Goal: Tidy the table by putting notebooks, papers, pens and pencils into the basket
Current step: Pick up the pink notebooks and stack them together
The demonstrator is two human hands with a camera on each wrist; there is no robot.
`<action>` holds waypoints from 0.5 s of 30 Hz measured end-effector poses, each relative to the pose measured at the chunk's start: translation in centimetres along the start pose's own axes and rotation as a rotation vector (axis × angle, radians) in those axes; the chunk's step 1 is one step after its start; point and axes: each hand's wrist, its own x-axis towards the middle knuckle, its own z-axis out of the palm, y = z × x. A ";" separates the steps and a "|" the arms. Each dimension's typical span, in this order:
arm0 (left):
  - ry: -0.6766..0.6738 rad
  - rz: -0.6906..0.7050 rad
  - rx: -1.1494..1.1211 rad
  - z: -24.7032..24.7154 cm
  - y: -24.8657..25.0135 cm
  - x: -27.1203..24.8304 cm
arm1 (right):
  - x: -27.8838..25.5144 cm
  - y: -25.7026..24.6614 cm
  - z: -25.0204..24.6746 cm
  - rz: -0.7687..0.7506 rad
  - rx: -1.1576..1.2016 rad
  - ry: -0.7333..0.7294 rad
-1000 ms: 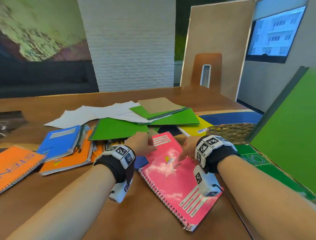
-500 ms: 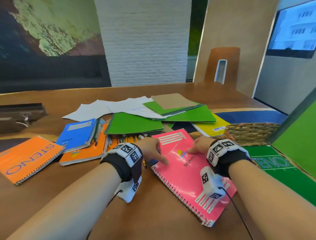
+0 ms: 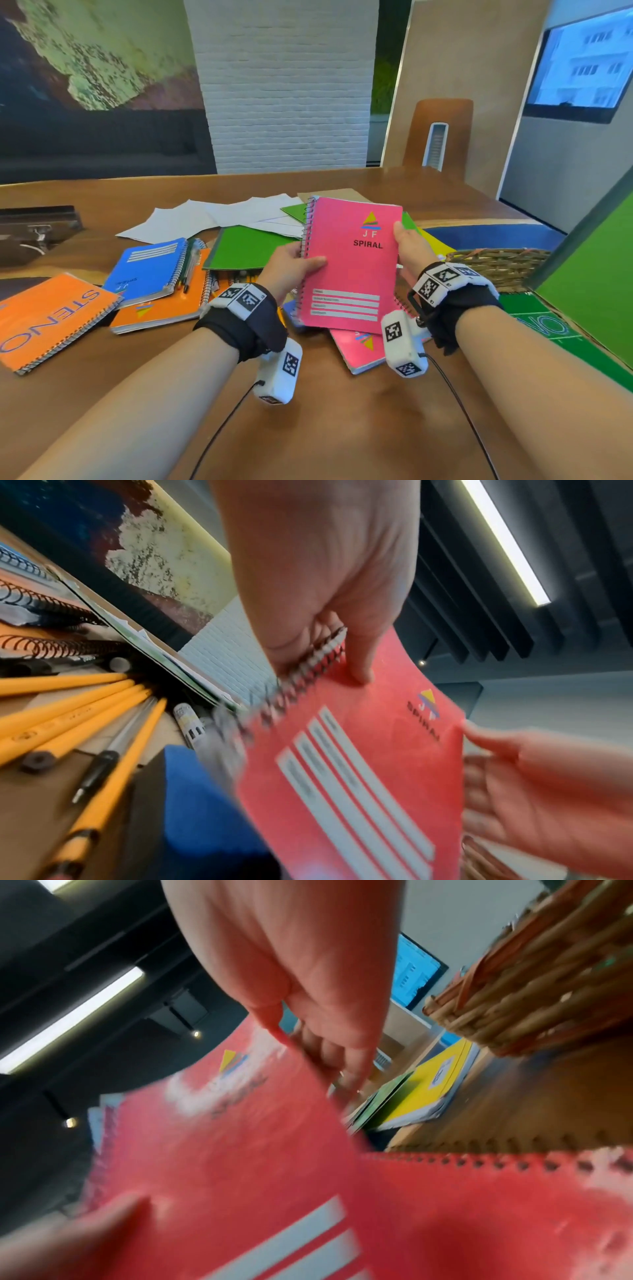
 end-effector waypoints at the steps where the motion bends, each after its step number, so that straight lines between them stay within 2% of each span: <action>1: 0.028 0.020 -0.049 -0.2 0.2 0.2 | -0.2 0.3 -0.2 0.056 -0.039 -0.018; 4: 0.111 0.072 -0.108 -0.9 0.7 0.8 | -0.9 1.4 -0.9 0.215 -0.299 -0.135; 8: 0.168 0.070 -0.192 -1.7 0.8 1.2 | -1.3 3.7 -1.8 0.251 -0.766 -0.186; 11: 0.172 0.058 -0.187 -2.1 0.6 1.1 | -1.8 4.4 -2.1 0.203 -1.112 -0.260; 12: 0.161 0.053 -0.173 -2.2 0.6 1.0 | -2.0 4.4 -2.1 0.197 -1.182 -0.278; 15: 0.123 0.034 -0.151 -2.3 0.6 0.8 | -1.9 3.7 -2.1 0.205 -1.183 -0.289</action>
